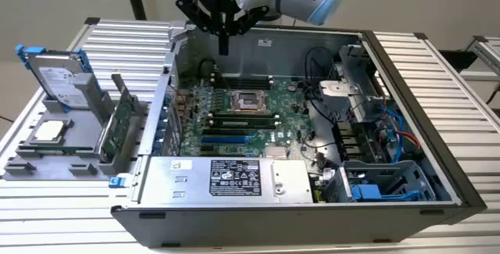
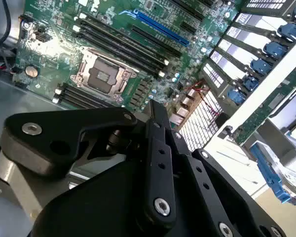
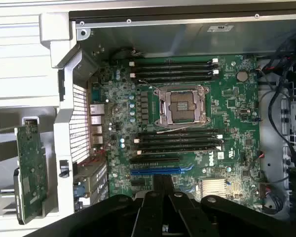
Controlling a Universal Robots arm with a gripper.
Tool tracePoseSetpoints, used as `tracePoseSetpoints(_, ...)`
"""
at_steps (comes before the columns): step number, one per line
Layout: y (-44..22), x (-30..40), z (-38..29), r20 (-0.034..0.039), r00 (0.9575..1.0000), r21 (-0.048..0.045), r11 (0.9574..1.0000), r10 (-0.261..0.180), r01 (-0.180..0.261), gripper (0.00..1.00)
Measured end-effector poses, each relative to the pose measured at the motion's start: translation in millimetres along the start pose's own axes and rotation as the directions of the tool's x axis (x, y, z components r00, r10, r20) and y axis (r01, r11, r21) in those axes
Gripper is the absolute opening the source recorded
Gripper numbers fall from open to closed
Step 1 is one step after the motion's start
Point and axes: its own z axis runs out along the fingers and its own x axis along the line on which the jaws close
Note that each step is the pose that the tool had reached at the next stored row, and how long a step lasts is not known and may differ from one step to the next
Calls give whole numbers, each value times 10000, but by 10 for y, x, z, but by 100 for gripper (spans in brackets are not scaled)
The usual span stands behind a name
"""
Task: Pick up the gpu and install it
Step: 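Reach for the gpu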
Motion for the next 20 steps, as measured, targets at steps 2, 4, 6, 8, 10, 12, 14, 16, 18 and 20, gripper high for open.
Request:
tracePoseSetpoints(2, 0, 0, 0, 0, 10000, 0, 10000, 0, 0, 0)
tracePoseSetpoints(4, 0, 0, 0, 0, 10000, 0, 10000, 0, 0, 0)
tracePoseSetpoints(6, 0, 3, 0, 0, 10000, 0, 10000, 0, 0, 0)
tracePoseSetpoints(8, -1, 9, 0, 0, 10000, 0, 10000, 1, -1, 0)
tracePoseSetpoints(10, -1, 17, -1, -1, 10000, 0, 10000, 1, -1, 0)
tracePoseSetpoints(12, -2, 26, -1, 0, 10000, 0, 10000, 1, -1, 0)
tracePoseSetpoints(14, -3, 40, -1, 0, 10000, 0, 10000, 0, 0, 0)
tracePoseSetpoints(16, -3, 51, -1, 0, 10000, 0, 10000, 0, 0, 0)
tracePoseSetpoints(18, -4, 62, -1, 0, 10000, -1, 10000, 0, 0, 0)
tracePoseSetpoints(20, -5, 72, -2, 0, 10000, 0, 10000, 0, 0, 0)
